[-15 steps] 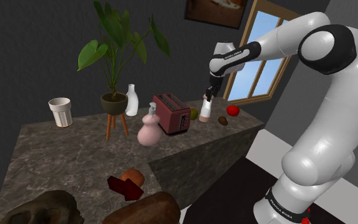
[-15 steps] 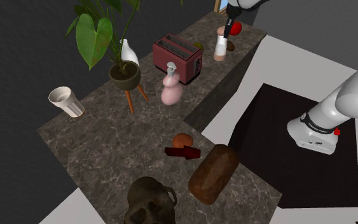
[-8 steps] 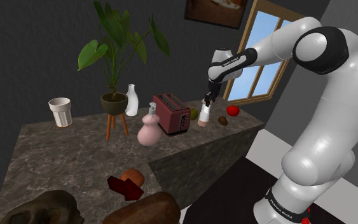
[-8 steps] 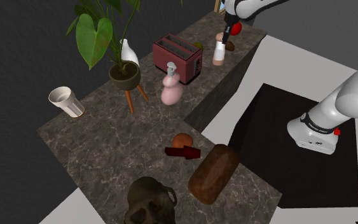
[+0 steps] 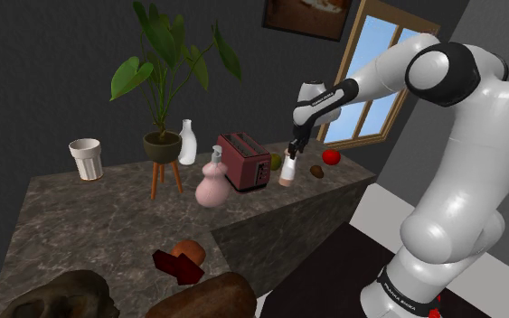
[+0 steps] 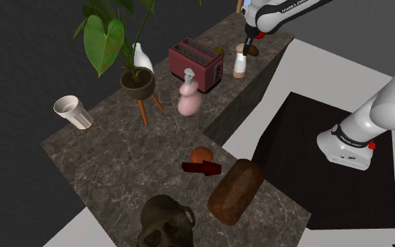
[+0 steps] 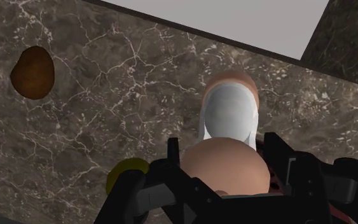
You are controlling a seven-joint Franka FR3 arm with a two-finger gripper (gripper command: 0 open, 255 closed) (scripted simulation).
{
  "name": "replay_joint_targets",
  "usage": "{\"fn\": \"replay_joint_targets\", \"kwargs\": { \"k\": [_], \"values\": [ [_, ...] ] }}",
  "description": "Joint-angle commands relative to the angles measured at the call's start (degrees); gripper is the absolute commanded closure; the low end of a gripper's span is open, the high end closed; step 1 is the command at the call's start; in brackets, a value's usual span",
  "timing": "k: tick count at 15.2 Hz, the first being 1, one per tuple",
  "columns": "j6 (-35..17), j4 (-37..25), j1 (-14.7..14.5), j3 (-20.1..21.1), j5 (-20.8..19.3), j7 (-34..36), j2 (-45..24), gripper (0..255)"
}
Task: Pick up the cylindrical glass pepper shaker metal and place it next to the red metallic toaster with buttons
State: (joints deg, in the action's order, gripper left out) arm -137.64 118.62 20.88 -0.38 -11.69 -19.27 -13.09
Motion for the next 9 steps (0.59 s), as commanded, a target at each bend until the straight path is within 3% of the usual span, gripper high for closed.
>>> {"fn": "replay_joint_targets", "kwargs": {
  "k": [1,9],
  "values": [
    [-1.42,0.71,0.03,-0.1,-0.26,0.26,-0.67,255],
    [-6.61,1.84,-0.12,-0.53,-1.4,1.64,-4.79,255]
  ]
}}
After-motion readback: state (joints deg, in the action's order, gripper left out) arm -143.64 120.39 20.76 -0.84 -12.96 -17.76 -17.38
